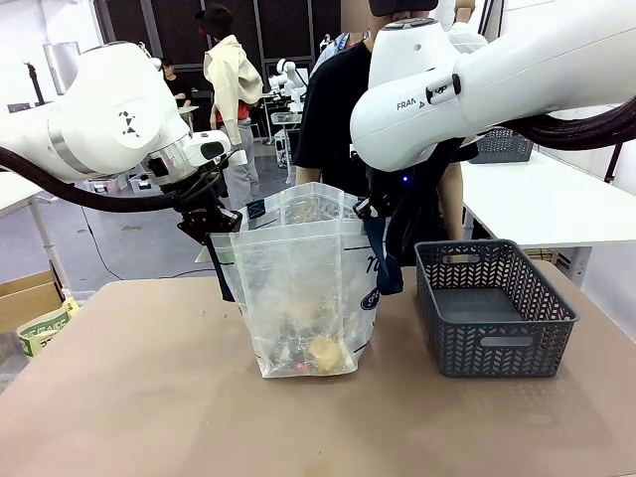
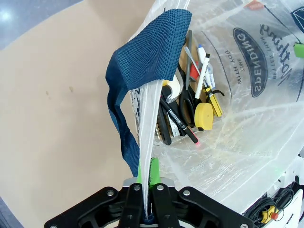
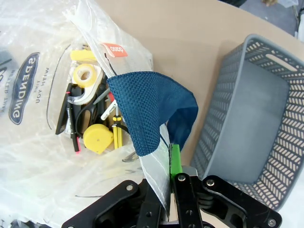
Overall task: Transfer purchased items from the store into the shopping bag.
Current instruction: Move the Reusable shopping bag to the right side of the table.
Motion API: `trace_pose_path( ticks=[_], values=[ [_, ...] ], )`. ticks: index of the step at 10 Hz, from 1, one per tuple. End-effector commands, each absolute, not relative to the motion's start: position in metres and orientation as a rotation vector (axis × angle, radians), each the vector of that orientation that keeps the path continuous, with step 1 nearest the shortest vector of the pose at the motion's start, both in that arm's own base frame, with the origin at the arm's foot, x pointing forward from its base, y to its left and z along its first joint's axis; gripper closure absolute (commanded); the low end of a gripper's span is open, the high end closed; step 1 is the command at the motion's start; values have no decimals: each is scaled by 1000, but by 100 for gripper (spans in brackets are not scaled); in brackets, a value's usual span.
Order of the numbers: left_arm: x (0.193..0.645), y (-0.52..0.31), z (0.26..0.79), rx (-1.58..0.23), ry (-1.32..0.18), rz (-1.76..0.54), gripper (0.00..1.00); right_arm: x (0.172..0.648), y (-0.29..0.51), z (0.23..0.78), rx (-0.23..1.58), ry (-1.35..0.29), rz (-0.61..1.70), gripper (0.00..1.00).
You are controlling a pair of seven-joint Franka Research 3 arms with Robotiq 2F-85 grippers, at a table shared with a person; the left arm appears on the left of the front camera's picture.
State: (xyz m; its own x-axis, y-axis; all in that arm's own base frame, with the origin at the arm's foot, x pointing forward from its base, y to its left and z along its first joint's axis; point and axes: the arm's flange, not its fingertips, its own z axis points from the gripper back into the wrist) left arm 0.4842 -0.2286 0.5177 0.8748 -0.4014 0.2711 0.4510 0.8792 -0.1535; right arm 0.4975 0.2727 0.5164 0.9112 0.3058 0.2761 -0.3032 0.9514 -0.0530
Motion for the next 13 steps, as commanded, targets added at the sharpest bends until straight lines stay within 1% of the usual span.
trace_pose_path(
  ticks=[1, 9, 11, 13],
  values=[
    [484, -226, 518, -215, -238, -443, 100, 499, 270, 517, -10, -286, 308, 100],
    [484, -229, 518, -216, -236, -449, 100, 498, 273, 516, -9, -286, 314, 100],
    [492, -240, 518, -261, -222, -439, 100, 497, 284, 521, -10, -316, 254, 100],
    [498, -250, 518, -282, -221, -410, 100, 496, 297, 523, -33, -281, 217, 100]
  ],
)
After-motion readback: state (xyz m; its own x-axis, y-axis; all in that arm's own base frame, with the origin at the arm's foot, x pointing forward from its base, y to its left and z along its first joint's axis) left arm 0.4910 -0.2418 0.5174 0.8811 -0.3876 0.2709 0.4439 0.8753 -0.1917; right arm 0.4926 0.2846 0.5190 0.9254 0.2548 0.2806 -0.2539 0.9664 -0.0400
